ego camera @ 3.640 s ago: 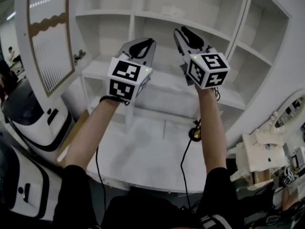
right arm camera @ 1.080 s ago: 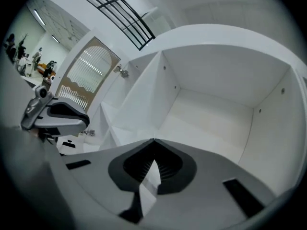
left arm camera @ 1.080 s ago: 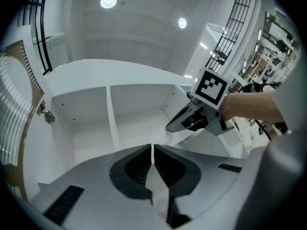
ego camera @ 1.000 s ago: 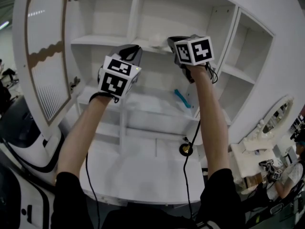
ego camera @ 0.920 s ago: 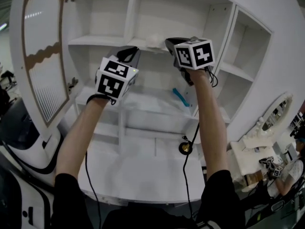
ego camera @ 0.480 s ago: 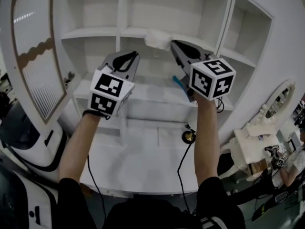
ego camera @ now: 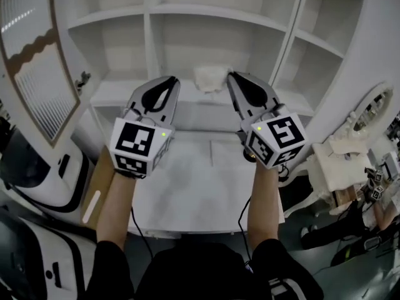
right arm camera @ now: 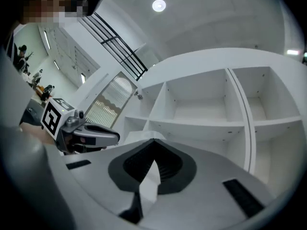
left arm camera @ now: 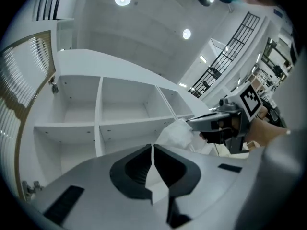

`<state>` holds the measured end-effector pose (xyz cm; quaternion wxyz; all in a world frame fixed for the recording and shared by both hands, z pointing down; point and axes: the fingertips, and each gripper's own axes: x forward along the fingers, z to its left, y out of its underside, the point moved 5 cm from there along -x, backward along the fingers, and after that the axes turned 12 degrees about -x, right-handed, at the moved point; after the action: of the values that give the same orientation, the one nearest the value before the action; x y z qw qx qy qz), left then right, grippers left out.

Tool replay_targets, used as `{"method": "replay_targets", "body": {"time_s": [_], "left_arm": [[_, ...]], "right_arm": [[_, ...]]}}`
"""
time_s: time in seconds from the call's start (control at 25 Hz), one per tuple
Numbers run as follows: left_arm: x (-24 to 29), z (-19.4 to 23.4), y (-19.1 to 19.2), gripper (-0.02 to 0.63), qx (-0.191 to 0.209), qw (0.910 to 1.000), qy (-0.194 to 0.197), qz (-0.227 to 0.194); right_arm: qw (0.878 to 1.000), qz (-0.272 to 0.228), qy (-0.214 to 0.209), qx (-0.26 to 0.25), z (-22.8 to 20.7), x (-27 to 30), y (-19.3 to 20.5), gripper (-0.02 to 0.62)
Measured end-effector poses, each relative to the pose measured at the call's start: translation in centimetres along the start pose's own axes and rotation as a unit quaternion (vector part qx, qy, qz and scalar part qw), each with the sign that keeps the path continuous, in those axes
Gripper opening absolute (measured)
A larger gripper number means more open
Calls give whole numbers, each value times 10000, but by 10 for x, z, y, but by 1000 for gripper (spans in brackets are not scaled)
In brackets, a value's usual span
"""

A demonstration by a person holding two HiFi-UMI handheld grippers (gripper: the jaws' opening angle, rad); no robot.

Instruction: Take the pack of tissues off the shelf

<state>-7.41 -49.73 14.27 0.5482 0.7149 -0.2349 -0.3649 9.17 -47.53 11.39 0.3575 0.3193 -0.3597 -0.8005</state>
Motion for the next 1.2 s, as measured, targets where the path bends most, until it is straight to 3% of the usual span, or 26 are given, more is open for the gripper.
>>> {"method": "replay_targets", "body": {"time_s": [0.24, 0.48, 0.72, 0.84, 1.2], "left_arm": [[-18, -5, 58, 12, -233, 9993, -274, 104], [-28, -22, 125, 12, -566, 9945, -576, 663], [-53, -42, 202, 12, -1299, 9823, -977, 929], [-61, -59, 241, 11, -1555, 9757, -934, 1232], [-74, -80, 268, 11, -1812, 9663, -1022, 1518]], "right_arm": [[9994, 132, 327, 47, 31, -20, 49, 17], [9968, 410, 480, 498, 56, -38, 96, 17], [9919, 561, 297, 1101, 93, -61, 157, 17], [9896, 765, 155, 1208, 109, -73, 182, 17], [9793, 1295, -140, 1547, 134, -103, 229, 17]]}}
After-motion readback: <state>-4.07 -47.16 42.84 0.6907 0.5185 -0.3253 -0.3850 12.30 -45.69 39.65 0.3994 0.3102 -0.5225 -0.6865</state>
